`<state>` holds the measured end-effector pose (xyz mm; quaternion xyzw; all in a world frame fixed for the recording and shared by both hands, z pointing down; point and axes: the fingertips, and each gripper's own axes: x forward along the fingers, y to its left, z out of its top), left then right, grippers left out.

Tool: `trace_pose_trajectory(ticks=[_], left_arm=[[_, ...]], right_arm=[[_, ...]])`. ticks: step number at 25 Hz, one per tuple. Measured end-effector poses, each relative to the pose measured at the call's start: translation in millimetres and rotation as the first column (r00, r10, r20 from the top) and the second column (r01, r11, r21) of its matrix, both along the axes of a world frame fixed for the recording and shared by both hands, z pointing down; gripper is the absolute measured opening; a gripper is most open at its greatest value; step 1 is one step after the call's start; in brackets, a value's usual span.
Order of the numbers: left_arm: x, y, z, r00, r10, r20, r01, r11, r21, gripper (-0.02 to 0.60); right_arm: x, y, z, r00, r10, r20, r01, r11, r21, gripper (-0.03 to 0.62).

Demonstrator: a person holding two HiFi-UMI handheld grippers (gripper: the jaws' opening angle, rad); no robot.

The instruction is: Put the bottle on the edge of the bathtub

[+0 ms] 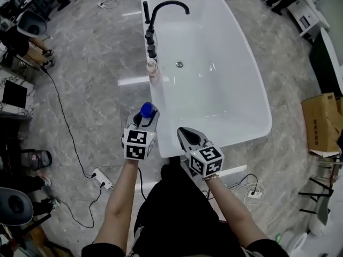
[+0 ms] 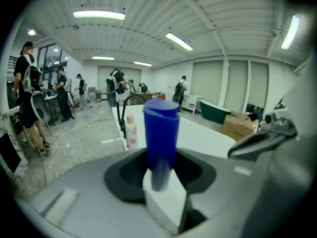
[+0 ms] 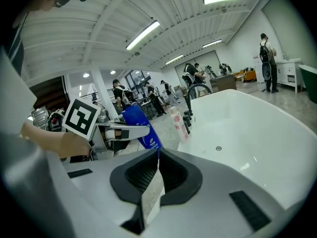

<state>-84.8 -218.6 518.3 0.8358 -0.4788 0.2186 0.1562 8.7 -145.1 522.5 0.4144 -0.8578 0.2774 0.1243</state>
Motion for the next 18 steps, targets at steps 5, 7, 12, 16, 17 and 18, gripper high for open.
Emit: trace_pose_trajectory(ticks=[5,7,12,16,17,18], left_arm=[[1,-36,16,1.0,-0.02,0.003,0.02,1.0,-0.023,0.158],[1,-49,22,1.0,-0.025,0.006,0.026,0.999,-0.03,0.158],[5,-76,38,0.999,-0.024,0.028,0.025,0.999,-0.028,0.158],[10,-92,54,0.998,-0.02,0.059,0.022,0.999,-0.035,0.158],[12,-95,59,0.998,-0.02,0.065,0.022,0.999,-0.039,0.158],[13,-98,64,0.997,-0.021,0.069,0.024,0.999,-0.041,0.158]], right_arm=[[2,-32,11,1.0,0.0,0.008,0.001,1.0,-0.02,0.005],[2,-43,14,1.0,-0.002,0.009,0.002,1.0,-0.023,0.005],[3,-65,25,1.0,-0.009,0.007,0.009,0.999,-0.033,0.005],[2,-80,37,1.0,-0.014,0.003,0.015,0.999,-0.051,0.005],[2,-82,39,1.0,-0.016,0.005,0.016,0.998,-0.056,0.005],[1,-84,41,1.0,-0.019,0.006,0.019,0.998,-0.061,0.005]])
